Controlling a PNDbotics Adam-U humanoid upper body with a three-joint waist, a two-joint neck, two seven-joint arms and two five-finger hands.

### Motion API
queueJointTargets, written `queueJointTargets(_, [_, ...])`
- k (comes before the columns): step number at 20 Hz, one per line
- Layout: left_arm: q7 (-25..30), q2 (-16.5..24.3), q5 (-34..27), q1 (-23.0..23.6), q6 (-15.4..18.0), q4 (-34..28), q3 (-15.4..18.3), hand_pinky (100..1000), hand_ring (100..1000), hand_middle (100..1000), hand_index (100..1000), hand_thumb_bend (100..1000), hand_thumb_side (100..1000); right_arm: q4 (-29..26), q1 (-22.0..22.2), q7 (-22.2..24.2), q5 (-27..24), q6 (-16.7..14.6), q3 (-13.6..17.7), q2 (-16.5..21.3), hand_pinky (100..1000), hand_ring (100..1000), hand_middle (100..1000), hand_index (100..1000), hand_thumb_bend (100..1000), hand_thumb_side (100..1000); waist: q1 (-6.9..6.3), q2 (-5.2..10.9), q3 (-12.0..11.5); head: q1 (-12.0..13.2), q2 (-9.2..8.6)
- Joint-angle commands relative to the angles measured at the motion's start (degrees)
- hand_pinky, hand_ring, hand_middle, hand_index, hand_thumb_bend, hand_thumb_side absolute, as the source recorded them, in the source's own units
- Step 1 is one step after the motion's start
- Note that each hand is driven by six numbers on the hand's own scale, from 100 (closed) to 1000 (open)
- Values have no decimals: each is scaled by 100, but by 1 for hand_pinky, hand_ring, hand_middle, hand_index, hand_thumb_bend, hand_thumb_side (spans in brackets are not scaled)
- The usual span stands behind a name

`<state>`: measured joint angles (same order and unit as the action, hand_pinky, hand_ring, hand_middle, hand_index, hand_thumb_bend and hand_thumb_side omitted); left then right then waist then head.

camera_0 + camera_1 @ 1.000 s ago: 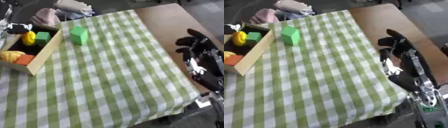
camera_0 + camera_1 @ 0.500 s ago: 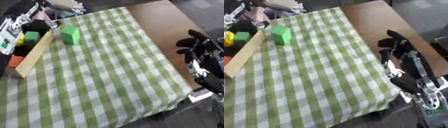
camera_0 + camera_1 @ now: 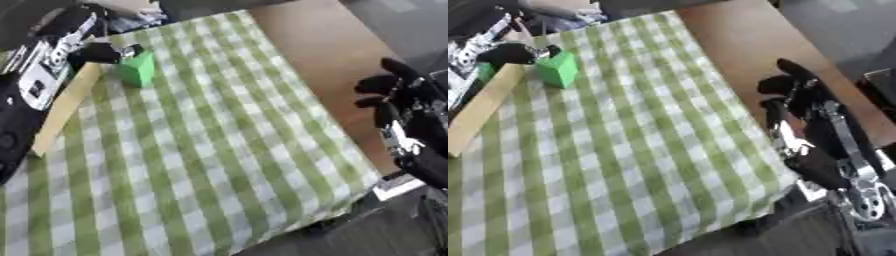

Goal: Pick up objects on the table and place them in the box.

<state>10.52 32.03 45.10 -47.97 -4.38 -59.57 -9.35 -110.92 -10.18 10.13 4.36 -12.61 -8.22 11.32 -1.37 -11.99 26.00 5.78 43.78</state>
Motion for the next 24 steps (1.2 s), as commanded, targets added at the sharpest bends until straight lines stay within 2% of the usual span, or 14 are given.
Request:
queueJointTargets(1, [-11, 33, 109, -119, -60, -1, -17, 734, 721, 771, 862, 505, 576, -61, -79, 27, -45, -14, -9, 31, 698, 779, 720, 939, 100, 470, -7, 0, 21, -2, -56])
queueJointTargets(10, [-13, -164, 268, -62, -129, 211, -66, 696, 680, 748, 848, 466, 524, -62, -97, 43, -56, -18, -22, 21, 699, 779, 720, 939, 100, 470, -21, -15, 47, -9, -47])
queueJointTargets(16, [-94, -235, 280, -21, -176, 315, -61, 662, 627, 697, 821, 390, 442, -61, -104, 51, -56, -18, -24, 20, 699, 779, 721, 939, 100, 470, -24, -19, 47, -26, -43])
queueJointTargets(19, [-175, -265, 243, 2, -193, 355, -59, 636, 591, 650, 784, 321, 367, -60, -105, 53, -55, -19, -25, 20, 699, 779, 721, 939, 100, 470, -24, -21, 45, -26, -43])
queueJointTargets(24, [-429, -288, 53, 36, -199, 327, -59, 585, 515, 561, 715, 172, 186, -59, -102, 54, -54, -19, -21, 20, 699, 779, 721, 939, 100, 470, -22, -21, 37, -26, -36])
